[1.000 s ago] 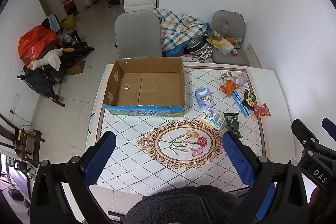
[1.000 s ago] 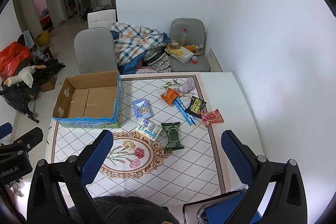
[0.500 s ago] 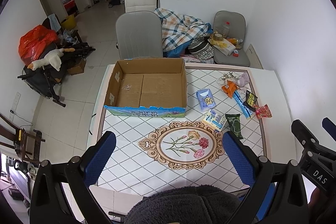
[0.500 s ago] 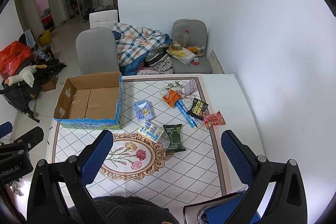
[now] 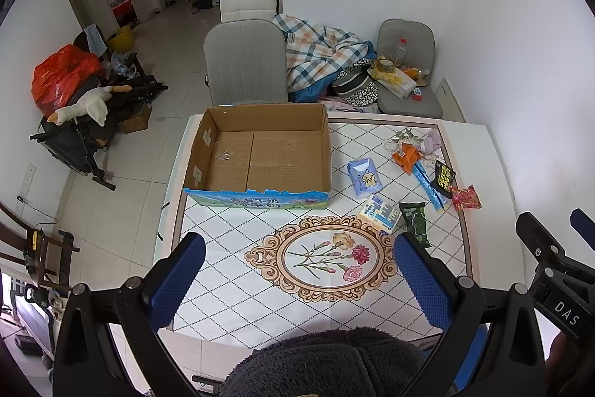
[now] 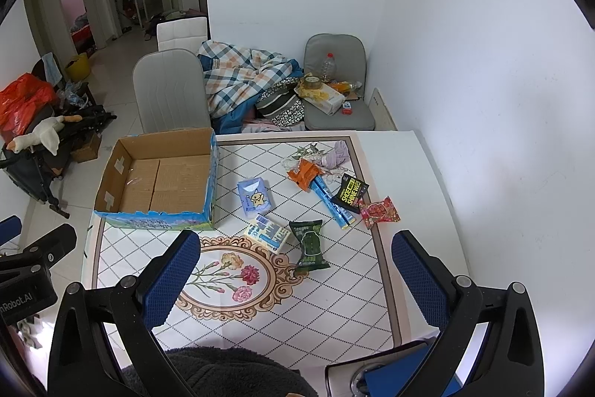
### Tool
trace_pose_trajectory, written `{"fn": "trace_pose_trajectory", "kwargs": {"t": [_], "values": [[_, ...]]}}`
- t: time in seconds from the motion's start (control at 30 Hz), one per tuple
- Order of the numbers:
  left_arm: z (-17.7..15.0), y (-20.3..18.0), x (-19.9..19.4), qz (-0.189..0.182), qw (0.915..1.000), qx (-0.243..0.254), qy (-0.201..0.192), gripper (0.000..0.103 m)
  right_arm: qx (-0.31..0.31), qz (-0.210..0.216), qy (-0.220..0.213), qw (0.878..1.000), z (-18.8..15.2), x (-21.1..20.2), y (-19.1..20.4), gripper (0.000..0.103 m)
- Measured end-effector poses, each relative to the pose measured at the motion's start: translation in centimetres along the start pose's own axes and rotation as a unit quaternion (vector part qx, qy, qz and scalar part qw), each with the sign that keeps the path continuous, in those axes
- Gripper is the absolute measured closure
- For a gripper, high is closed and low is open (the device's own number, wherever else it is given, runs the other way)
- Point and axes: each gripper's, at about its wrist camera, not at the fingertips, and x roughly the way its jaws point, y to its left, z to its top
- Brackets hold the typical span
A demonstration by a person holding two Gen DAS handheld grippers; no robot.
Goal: Organize soft objects
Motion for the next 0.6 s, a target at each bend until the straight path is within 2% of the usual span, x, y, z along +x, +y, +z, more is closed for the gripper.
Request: {"fn": "trace_pose_trajectory", "kwargs": {"t": [0.33, 0.4, 0.53, 0.6], "values": [[0.3, -0.3, 0.7, -0.008, 0.9999, 0.001, 0.008, 0.0, 0.008, 0.0, 0.01, 1.0, 0.3, 0.9, -0.1, 0.0], [0.9, -1.0, 2.0, -0.014, 0.9998, 0.007, 0.012, 0.0, 0.016, -0.001, 0.02, 1.0, 0.3, 1.9, -0.8, 0.0], [2.0, -3.6, 6.2, -0.026, 0.9986, 0.027, 0.038, 0.0, 0.053, -0.011, 0.063, 0.997, -0.1, 6.5, -3.8, 0.0], [2.6, -5.6, 10.4, -0.032, 0.9955, 0.051, 0.073, 0.0, 0.067, -0.01, 0.088, 0.994, -0.6, 9.5, -5.1, 0.0]]}}
